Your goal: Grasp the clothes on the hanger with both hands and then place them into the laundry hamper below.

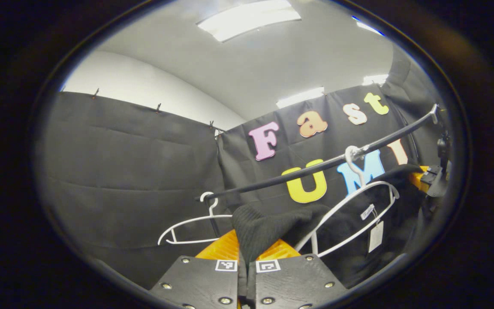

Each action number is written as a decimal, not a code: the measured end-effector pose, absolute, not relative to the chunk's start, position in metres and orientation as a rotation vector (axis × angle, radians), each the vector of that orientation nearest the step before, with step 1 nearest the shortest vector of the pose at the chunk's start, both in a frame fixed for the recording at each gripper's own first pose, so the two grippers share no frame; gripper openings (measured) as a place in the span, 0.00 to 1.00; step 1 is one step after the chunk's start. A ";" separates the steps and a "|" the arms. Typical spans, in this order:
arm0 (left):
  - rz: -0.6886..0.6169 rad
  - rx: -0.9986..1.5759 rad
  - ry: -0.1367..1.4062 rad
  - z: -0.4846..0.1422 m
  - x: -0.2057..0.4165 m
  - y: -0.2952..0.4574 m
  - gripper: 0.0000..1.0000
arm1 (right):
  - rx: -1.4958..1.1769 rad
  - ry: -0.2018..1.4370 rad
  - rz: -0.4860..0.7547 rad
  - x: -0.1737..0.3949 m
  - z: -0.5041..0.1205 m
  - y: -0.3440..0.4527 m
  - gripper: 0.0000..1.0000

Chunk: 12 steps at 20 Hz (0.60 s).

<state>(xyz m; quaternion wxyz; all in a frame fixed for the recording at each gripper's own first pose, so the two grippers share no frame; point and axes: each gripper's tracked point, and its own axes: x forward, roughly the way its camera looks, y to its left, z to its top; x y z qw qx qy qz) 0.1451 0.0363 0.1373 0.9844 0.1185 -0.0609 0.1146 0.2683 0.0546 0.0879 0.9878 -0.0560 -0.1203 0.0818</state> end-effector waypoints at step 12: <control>0.098 0.152 -0.069 0.088 0.215 0.076 0.01 | 0.008 -0.114 0.256 0.350 0.040 0.078 0.01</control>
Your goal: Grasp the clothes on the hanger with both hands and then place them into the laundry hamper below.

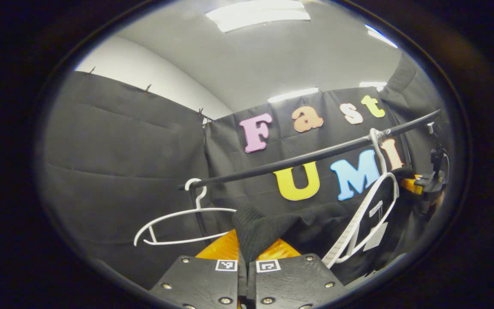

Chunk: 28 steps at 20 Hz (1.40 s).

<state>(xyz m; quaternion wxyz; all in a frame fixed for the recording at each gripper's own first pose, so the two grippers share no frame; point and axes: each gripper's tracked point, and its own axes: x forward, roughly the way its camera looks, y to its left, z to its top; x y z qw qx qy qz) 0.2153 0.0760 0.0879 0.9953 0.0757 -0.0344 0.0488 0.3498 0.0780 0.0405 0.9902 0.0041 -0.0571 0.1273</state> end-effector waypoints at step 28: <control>-0.166 0.103 0.189 -0.099 0.161 -0.011 0.01 | -0.034 0.242 0.372 0.203 -0.112 0.121 0.01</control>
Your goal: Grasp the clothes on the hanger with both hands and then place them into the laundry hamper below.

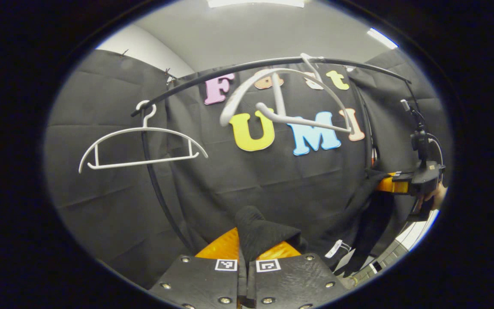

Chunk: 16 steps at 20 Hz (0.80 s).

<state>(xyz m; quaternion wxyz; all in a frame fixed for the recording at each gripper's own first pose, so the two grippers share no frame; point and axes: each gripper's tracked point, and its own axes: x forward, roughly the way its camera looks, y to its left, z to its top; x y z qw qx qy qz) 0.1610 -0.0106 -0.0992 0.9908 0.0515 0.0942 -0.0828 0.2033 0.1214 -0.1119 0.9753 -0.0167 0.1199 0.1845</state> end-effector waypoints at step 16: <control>-0.235 -0.020 0.286 -0.186 0.105 -0.098 0.00 | -0.040 0.395 0.435 0.088 -0.188 0.164 0.01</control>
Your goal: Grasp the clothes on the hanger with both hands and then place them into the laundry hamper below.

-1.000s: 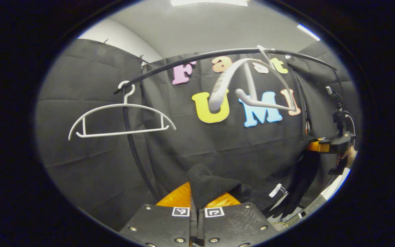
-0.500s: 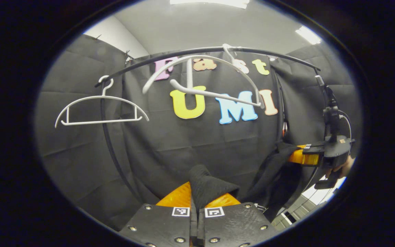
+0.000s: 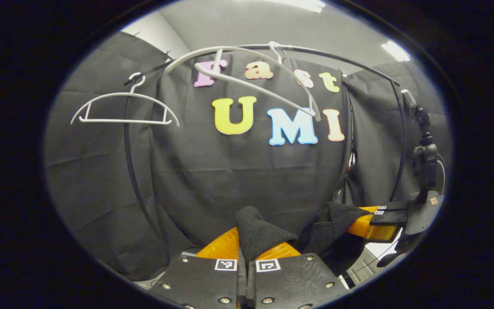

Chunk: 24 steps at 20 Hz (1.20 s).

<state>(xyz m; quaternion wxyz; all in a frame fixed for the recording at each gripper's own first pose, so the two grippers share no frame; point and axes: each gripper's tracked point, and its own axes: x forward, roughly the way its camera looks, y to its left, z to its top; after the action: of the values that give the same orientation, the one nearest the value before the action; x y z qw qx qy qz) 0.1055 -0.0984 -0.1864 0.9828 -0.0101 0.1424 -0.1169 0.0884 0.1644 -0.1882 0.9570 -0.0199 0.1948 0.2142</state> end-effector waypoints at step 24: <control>-0.088 0.046 0.781 -0.441 0.053 -0.079 0.01 | -0.116 0.878 0.298 0.019 -0.417 0.116 0.02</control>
<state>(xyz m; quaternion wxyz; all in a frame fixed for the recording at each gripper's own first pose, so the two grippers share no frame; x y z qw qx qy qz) 0.0528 -0.0786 -0.4411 0.9236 0.0225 0.3803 -0.0431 0.0193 0.1161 -0.4172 0.8927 -0.0559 0.4234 0.1438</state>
